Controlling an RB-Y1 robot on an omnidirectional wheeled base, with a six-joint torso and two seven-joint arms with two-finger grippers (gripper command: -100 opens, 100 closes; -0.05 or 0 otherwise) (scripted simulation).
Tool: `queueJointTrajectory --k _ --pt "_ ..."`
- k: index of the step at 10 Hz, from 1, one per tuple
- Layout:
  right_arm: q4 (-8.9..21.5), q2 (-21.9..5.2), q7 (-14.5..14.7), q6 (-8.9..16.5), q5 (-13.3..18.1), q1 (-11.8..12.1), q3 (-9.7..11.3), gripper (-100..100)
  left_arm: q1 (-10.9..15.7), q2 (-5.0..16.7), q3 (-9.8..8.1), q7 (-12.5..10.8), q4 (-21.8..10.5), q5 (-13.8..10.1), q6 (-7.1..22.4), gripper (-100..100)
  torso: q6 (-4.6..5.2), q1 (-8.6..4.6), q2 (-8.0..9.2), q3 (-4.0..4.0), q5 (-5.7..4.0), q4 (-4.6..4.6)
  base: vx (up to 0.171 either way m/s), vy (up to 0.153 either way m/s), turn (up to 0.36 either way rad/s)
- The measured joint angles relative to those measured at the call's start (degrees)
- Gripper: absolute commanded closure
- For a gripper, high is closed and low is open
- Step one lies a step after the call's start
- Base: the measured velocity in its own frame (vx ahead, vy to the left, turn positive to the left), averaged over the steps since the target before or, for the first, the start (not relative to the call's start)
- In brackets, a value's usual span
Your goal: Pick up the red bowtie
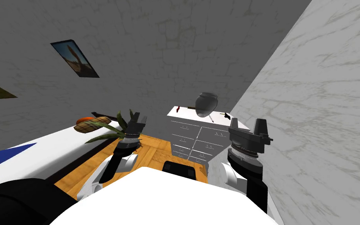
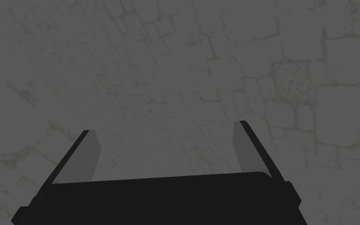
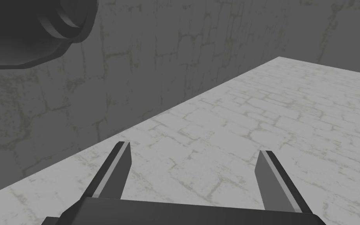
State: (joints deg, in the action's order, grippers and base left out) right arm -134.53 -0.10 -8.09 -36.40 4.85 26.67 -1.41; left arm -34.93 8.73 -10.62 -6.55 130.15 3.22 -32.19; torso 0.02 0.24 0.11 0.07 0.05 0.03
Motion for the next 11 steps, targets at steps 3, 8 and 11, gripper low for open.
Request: queueJointTrajectory --k 3,8,11 --pt "0.0 0.0 0.0 0.0 0.0 0.0 0.0 0 -3.53 4.22 -4.51 1.69 -1.66 3.15 -1.74 -100 0.0 -0.1 -0.08 -0.04 -0.02 -0.02 -0.009 0.024 -0.132" --pt "0.0 0.0 0.0 0.0 0.0 0.01 -0.01 0 -8.91 9.62 -11.46 3.64 -3.27 6.77 -4.17 -100 -0.03 -0.11 -0.09 -0.05 -0.02 -0.02 -0.012 0.02 -0.216" --pt "0.0 0.0 0.0 0.0 0.0 0.0 0.0 0 -12.93 13.75 -16.48 4.99 -5.15 9.46 -6.32 -100 0.0 -0.12 -0.08 -0.05 -0.03 -0.02 -0.014 0.02 -0.204"
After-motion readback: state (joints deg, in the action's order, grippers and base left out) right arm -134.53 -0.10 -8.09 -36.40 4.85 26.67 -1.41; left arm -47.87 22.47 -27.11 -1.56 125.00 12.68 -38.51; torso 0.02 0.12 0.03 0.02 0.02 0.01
